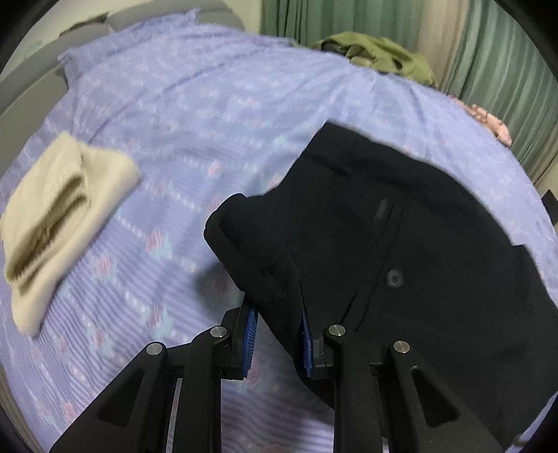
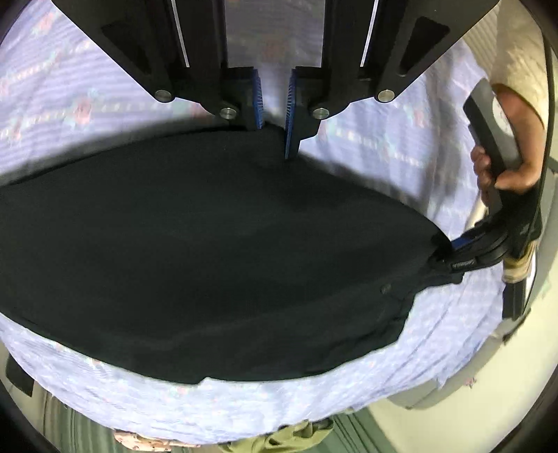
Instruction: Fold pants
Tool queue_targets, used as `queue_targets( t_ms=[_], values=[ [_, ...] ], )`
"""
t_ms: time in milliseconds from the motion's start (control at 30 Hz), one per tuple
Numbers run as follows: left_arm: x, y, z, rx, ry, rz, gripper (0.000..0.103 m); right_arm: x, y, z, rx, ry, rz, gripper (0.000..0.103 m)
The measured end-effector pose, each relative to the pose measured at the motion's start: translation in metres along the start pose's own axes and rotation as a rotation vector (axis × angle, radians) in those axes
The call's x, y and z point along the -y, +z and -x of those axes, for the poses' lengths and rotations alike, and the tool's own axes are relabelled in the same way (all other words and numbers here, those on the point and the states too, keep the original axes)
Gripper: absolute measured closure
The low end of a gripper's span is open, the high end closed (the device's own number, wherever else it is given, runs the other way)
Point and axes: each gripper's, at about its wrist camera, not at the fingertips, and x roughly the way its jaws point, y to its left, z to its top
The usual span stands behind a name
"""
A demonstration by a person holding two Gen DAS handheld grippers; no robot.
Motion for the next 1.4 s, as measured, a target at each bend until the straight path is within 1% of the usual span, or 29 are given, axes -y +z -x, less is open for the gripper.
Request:
queue_targets(
  t_ms=[67,133,167,200,233,267,300,333,400,467,500,533,633,733,800,900,1033,1167,1233,1300,1367,1400],
  values=[
    [-0.005,-0.006,-0.008,-0.015,-0.005,0.009,0.077,0.005,-0.005,-0.011,-0.035,-0.012,-0.006,0.091],
    [-0.004,-0.007,-0.009,-0.013,0.002,-0.012,0.072,0.004,-0.002,-0.017,-0.049,-0.020,0.004,0.091],
    [-0.003,-0.007,-0.008,-0.011,0.026,-0.027,0.061,0.004,-0.002,-0.017,-0.055,-0.025,0.008,0.090],
    [-0.003,-0.006,-0.007,-0.008,0.059,-0.045,0.047,0.003,-0.002,-0.017,-0.068,-0.036,0.007,0.090],
    [-0.002,-0.006,-0.003,0.001,0.113,-0.074,0.043,0.001,-0.002,-0.017,-0.081,-0.051,0.004,0.085],
    [-0.002,-0.006,0.003,0.012,0.133,-0.094,0.042,0.001,-0.003,-0.016,-0.089,-0.065,0.003,0.080],
    [-0.002,-0.006,0.011,0.029,0.146,-0.118,0.043,-0.001,-0.004,-0.012,-0.095,-0.094,0.008,0.069],
    [-0.003,-0.007,0.019,0.044,0.155,-0.136,0.043,0.000,-0.008,-0.008,-0.087,-0.106,0.012,0.060],
    [-0.004,-0.010,0.046,0.094,0.177,-0.179,0.039,-0.001,-0.009,0.013,-0.043,-0.118,0.029,0.058],
    [-0.003,-0.015,0.078,0.134,0.166,-0.210,0.035,0.003,-0.009,0.034,-0.006,-0.134,0.036,0.050],
    [-0.003,-0.018,0.091,0.149,0.156,-0.221,0.034,0.008,-0.009,0.049,0.019,-0.136,0.027,0.043],
    [0.000,-0.022,0.108,0.166,0.147,-0.238,0.034,0.014,-0.008,0.063,0.041,-0.132,0.017,0.041],
    [0.017,-0.036,0.155,0.218,0.120,-0.292,0.032,0.038,-0.008,0.108,0.097,-0.149,0.000,0.041],
    [0.046,-0.051,0.200,0.259,0.066,-0.341,0.029,0.063,-0.009,0.151,0.158,-0.172,-0.010,0.041],
    [0.066,-0.057,0.219,0.269,0.029,-0.359,0.029,0.082,-0.012,0.183,0.197,-0.203,-0.005,0.037],
    [0.107,-0.070,0.255,0.293,-0.025,-0.390,0.027,0.111,-0.022,0.224,0.257,-0.232,-0.014,0.036],
    [0.164,-0.087,0.290,0.282,-0.112,-0.415,0.026,0.157,-0.031,0.276,0.310,-0.250,-0.049,0.036],
    [0.224,-0.103,0.317,0.260,-0.188,-0.477,0.025,0.209,-0.038,0.326,0.333,-0.247,-0.110,0.035],
    [0.258,-0.113,0.329,0.264,-0.238,-0.503,0.025,0.234,-0.040,0.346,0.355,-0.248,-0.130,0.035],
    [0.288,-0.120,0.337,0.272,-0.255,-0.517,0.025,0.262,-0.041,0.363,0.375,-0.257,-0.138,0.035],
    [0.327,-0.131,0.343,0.273,-0.279,-0.554,0.025,0.288,-0.041,0.373,0.393,-0.275,-0.145,0.035],
    [0.340,-0.134,0.345,0.276,-0.278,-0.563,0.025,0.301,-0.041,0.378,0.404,-0.280,-0.150,0.035]
  ],
)
